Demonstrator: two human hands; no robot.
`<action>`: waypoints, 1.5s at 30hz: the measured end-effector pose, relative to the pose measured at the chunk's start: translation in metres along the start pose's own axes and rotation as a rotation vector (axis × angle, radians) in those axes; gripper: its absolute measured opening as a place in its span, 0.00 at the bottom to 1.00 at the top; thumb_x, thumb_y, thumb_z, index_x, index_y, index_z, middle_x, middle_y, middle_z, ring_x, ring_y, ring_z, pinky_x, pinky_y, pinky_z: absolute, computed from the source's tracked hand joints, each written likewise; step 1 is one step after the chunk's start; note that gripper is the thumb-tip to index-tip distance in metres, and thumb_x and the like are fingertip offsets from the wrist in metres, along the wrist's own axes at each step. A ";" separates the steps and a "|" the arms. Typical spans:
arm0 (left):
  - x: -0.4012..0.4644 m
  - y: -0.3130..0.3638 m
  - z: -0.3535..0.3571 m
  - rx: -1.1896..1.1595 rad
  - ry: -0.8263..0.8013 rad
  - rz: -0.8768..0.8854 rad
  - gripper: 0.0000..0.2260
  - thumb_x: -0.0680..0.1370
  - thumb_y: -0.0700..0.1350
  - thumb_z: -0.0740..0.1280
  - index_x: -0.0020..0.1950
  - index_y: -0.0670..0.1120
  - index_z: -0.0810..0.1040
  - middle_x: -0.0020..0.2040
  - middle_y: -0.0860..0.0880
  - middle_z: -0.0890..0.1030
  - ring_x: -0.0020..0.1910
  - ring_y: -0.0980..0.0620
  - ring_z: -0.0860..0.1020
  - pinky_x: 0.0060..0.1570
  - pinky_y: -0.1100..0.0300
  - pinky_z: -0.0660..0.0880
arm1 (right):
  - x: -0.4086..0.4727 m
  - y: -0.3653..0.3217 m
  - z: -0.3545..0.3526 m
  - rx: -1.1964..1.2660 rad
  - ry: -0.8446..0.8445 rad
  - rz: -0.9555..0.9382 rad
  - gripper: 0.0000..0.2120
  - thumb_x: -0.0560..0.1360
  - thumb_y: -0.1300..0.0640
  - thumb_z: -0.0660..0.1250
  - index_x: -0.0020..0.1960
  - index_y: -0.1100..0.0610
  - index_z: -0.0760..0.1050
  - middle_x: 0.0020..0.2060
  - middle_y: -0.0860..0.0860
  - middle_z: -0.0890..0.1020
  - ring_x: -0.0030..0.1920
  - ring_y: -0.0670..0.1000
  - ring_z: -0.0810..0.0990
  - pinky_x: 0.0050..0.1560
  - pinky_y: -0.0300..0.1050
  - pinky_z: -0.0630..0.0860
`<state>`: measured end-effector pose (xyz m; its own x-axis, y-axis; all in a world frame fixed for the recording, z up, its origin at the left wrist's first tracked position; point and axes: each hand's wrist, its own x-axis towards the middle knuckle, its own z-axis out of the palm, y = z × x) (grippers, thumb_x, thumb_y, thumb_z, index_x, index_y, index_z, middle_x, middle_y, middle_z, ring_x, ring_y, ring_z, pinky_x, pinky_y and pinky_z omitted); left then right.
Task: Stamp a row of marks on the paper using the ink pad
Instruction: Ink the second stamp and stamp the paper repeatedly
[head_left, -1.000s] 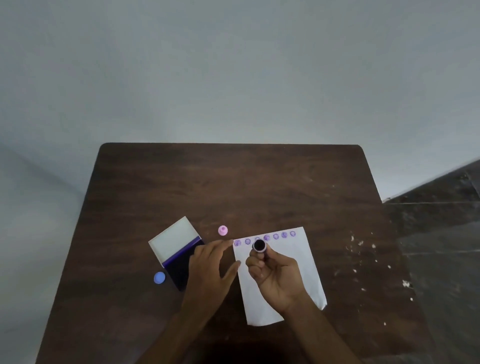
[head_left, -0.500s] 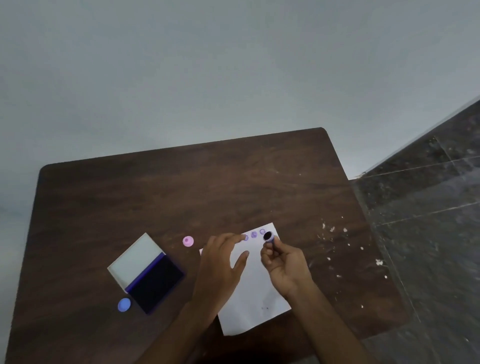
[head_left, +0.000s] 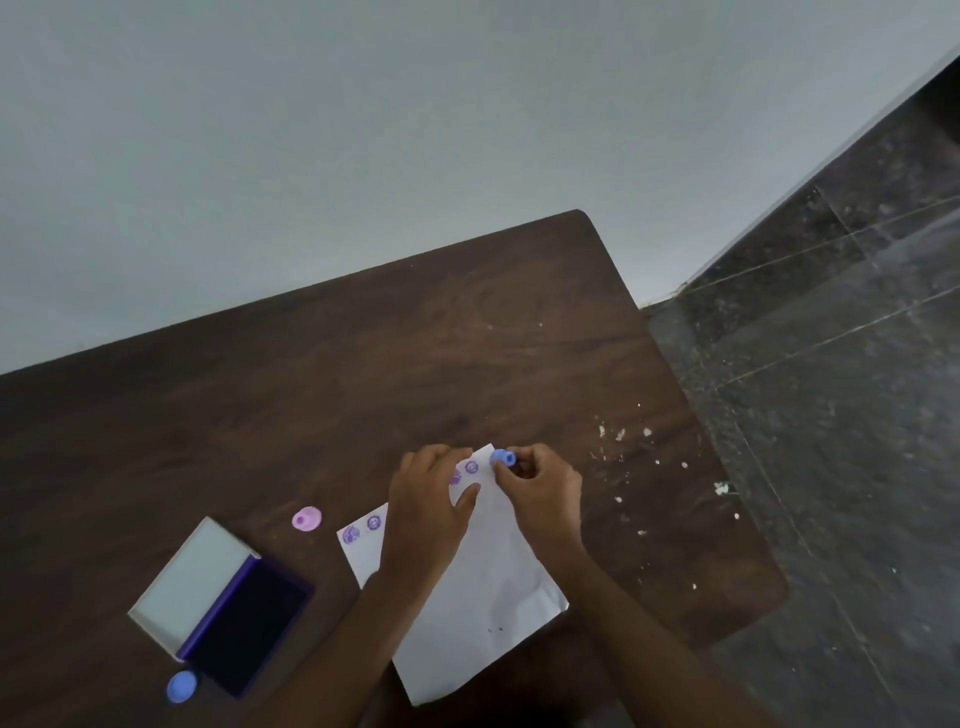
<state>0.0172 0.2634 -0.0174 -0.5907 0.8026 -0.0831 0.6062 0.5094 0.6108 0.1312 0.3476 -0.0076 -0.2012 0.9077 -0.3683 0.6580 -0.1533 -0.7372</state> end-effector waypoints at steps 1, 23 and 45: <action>0.001 -0.001 0.002 0.009 0.002 -0.004 0.20 0.68 0.55 0.75 0.53 0.46 0.80 0.51 0.47 0.84 0.44 0.50 0.80 0.47 0.62 0.69 | 0.001 0.003 0.001 -0.002 -0.002 -0.058 0.06 0.71 0.48 0.73 0.42 0.50 0.78 0.34 0.39 0.80 0.33 0.41 0.79 0.30 0.23 0.72; 0.006 -0.003 0.015 -0.082 0.010 -0.080 0.17 0.67 0.55 0.76 0.52 0.48 0.82 0.51 0.51 0.84 0.46 0.53 0.78 0.49 0.65 0.72 | 0.015 0.020 0.021 -0.036 -0.053 -0.274 0.07 0.71 0.56 0.74 0.45 0.59 0.79 0.37 0.48 0.81 0.33 0.40 0.78 0.37 0.22 0.72; 0.007 -0.002 0.018 -0.059 0.007 -0.145 0.19 0.66 0.55 0.77 0.54 0.50 0.81 0.51 0.52 0.84 0.45 0.56 0.75 0.50 0.65 0.72 | 0.037 -0.001 0.020 -0.245 -0.235 -0.116 0.11 0.69 0.51 0.76 0.40 0.53 0.74 0.38 0.48 0.82 0.32 0.45 0.78 0.33 0.27 0.71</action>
<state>0.0216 0.2733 -0.0332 -0.6738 0.7194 -0.1683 0.4819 0.6006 0.6380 0.1091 0.3737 -0.0318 -0.4275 0.7946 -0.4312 0.7697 0.0698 -0.6345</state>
